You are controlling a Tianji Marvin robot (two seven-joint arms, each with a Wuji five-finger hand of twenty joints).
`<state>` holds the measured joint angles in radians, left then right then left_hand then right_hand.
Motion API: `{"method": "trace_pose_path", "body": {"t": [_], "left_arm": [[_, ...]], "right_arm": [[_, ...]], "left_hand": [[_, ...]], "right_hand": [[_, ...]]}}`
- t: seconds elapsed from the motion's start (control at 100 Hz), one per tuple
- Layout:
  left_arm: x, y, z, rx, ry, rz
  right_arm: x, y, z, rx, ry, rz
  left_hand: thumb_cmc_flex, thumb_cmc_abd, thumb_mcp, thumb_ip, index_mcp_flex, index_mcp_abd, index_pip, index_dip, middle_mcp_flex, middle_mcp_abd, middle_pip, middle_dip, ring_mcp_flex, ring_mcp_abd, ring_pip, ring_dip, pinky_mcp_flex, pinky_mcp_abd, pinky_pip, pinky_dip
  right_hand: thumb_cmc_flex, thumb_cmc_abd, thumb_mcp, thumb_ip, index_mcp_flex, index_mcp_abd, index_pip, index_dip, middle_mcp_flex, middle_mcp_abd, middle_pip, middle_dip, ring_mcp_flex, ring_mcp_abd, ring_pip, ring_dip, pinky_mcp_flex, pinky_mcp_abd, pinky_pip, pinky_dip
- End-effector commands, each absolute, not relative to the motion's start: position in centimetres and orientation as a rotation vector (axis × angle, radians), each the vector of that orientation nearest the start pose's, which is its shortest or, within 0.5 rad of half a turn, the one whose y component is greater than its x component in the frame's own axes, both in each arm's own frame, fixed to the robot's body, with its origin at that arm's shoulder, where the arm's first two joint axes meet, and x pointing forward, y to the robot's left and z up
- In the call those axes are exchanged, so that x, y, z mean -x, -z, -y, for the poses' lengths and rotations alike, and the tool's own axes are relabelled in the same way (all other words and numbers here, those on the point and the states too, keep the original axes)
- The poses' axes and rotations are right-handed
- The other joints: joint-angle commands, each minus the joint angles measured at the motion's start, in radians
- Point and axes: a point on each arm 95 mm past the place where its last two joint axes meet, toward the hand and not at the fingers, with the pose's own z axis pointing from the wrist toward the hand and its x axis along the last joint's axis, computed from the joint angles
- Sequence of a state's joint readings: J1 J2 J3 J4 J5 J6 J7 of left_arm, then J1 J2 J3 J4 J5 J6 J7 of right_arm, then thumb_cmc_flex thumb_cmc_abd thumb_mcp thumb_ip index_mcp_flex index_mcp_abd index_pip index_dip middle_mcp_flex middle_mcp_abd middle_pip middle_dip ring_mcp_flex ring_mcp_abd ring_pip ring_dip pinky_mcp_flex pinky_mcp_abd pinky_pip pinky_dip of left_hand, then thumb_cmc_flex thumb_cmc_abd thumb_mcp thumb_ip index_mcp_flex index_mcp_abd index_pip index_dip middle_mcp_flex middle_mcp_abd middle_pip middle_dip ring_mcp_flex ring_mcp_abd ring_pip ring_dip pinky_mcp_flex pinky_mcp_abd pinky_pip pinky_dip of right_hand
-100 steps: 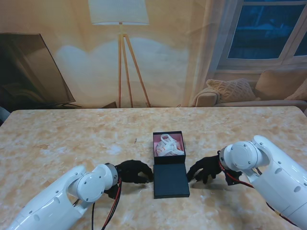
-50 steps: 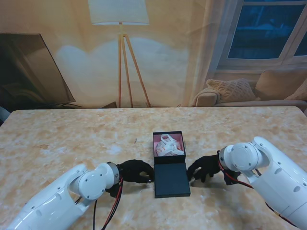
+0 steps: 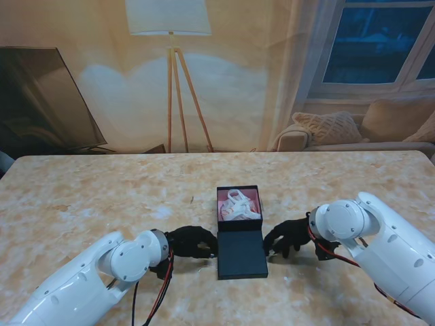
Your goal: Pack mini donuts into a plastic bag, tie the opening and put the bag into the gift box
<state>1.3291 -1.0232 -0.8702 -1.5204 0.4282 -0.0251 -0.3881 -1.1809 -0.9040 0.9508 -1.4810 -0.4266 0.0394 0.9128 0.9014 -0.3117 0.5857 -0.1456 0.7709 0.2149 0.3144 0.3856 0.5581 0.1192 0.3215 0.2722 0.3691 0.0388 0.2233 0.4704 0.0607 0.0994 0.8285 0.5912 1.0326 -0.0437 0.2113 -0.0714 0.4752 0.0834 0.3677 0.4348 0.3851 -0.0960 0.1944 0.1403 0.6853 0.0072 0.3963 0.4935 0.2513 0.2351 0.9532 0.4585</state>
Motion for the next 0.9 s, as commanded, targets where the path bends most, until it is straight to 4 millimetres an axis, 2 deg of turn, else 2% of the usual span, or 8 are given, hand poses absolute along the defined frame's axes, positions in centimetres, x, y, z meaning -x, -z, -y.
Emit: {"method": "trace_pose_path", "body": {"t": [0.0,0.16,0.18,0.22,0.89], "left_arm": [[-38.03,37.90,8.05,1.760,1.537,-2.084],[-38.07,37.93,8.15,1.761,1.560,-2.074],[-38.09,37.94,8.17,1.762,1.563,-2.072],[-38.10,37.94,8.20,1.766,1.569,-2.068],[-37.83,37.71,8.58,1.767,1.643,-2.042]], "right_arm": [[-41.84,34.12,0.03,-1.875,-0.993,-2.365],[-41.76,34.04,0.06,-1.858,-1.001,-2.365],[-41.75,34.01,0.10,-1.850,-0.998,-2.366],[-41.75,33.98,0.15,-1.837,-1.000,-2.365],[-41.54,33.93,0.30,-1.846,-1.113,-2.341]], "left_hand": [[-0.021,0.007,0.030,0.017,-0.038,-0.102,-0.048,-0.022,-0.044,-0.105,-0.032,-0.019,0.007,0.149,-0.026,-0.023,0.042,0.104,-0.079,-0.057],[-0.025,0.003,0.045,0.015,-0.039,-0.102,-0.047,-0.023,-0.042,-0.105,-0.030,-0.018,0.012,0.149,-0.023,-0.020,0.043,0.102,-0.079,-0.056],[-0.024,0.001,0.046,0.015,-0.038,-0.104,-0.046,-0.023,-0.041,-0.104,-0.030,-0.018,0.013,0.149,-0.023,-0.020,0.043,0.102,-0.078,-0.056],[-0.025,0.001,0.048,0.015,-0.038,-0.104,-0.046,-0.023,-0.039,-0.103,-0.029,-0.018,0.014,0.149,-0.022,-0.019,0.043,0.103,-0.079,-0.056],[-0.035,-0.011,0.071,0.013,-0.035,-0.104,-0.039,-0.026,-0.026,-0.101,-0.023,-0.014,0.030,0.147,-0.015,-0.011,0.048,0.110,-0.072,-0.057]], "right_hand": [[0.019,0.005,0.012,0.017,-0.053,-0.091,-0.076,-0.018,-0.025,-0.008,-0.044,-0.008,-0.064,0.060,-0.171,-0.076,0.000,-0.004,0.020,0.018],[0.022,0.007,0.039,0.016,-0.047,-0.099,-0.071,-0.019,-0.012,-0.010,-0.040,-0.007,-0.048,0.061,-0.158,-0.071,0.025,-0.015,0.039,0.023],[-0.009,-0.005,0.101,0.013,-0.049,-0.100,-0.064,-0.023,-0.010,-0.010,-0.039,-0.006,-0.046,0.062,-0.153,-0.069,0.033,-0.022,0.048,0.027],[-0.019,-0.007,0.123,0.012,-0.050,-0.100,-0.063,-0.025,-0.006,-0.009,-0.038,-0.005,-0.041,0.059,-0.149,-0.068,0.040,-0.027,0.054,0.030],[-0.038,-0.016,0.167,0.014,-0.049,-0.109,-0.058,-0.030,0.012,-0.009,-0.038,0.000,-0.024,0.060,-0.123,-0.058,0.049,-0.020,0.064,0.032]]}}
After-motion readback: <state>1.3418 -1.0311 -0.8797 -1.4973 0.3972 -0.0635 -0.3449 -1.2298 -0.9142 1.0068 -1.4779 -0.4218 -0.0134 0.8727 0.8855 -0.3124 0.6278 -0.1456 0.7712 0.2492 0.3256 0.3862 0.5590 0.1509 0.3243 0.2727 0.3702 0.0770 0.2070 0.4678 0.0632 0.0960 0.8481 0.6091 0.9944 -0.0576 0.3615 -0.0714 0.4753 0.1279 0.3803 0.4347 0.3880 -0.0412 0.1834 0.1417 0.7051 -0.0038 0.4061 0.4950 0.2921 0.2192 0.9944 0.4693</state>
